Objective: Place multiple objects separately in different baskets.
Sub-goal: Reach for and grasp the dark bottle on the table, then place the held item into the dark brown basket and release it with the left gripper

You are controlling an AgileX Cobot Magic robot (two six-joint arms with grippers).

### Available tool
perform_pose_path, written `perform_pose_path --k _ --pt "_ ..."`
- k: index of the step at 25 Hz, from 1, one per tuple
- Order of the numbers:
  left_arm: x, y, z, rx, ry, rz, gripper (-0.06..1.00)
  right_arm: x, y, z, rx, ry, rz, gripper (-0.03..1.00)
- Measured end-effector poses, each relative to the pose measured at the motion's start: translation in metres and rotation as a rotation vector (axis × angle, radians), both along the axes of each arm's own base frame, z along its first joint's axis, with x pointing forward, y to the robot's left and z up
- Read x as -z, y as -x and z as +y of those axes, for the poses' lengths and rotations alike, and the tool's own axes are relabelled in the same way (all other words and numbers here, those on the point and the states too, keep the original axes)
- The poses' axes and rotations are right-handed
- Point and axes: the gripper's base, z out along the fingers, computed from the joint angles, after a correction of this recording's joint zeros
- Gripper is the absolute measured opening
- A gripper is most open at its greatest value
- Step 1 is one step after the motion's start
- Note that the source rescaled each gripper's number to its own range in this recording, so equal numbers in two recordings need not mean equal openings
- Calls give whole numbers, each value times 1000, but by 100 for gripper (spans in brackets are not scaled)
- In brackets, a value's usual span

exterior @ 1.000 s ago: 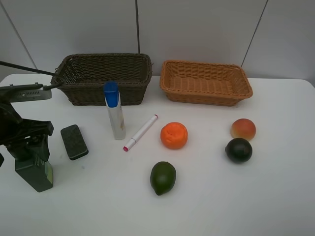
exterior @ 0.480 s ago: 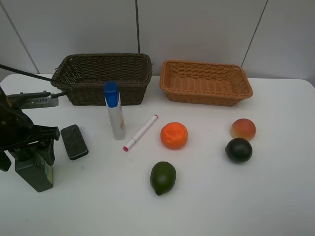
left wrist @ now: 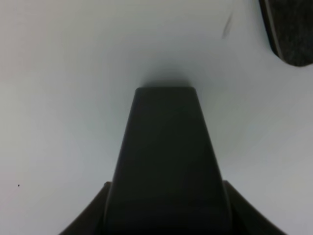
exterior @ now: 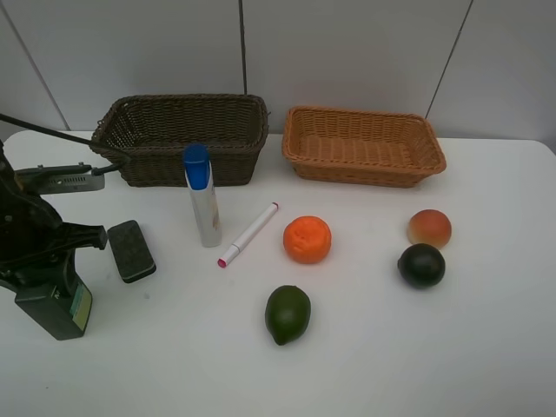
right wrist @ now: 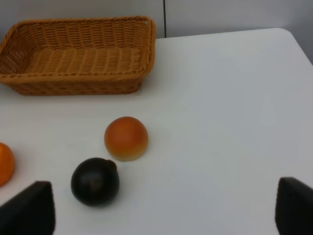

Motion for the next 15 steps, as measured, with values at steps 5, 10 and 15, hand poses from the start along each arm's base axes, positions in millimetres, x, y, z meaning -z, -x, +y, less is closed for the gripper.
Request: perform_pose_path --k 5,10,15 --pt "-28 -4 -1 39 6 -1 35 0 0 0 0 0 0 100" --pt "-111 -29 -5 90 37 -222 35 0 0 0 0 0 0 100" --pt "-161 -73 -9 119 18 -418 35 0 0 0 0 0 0 100"
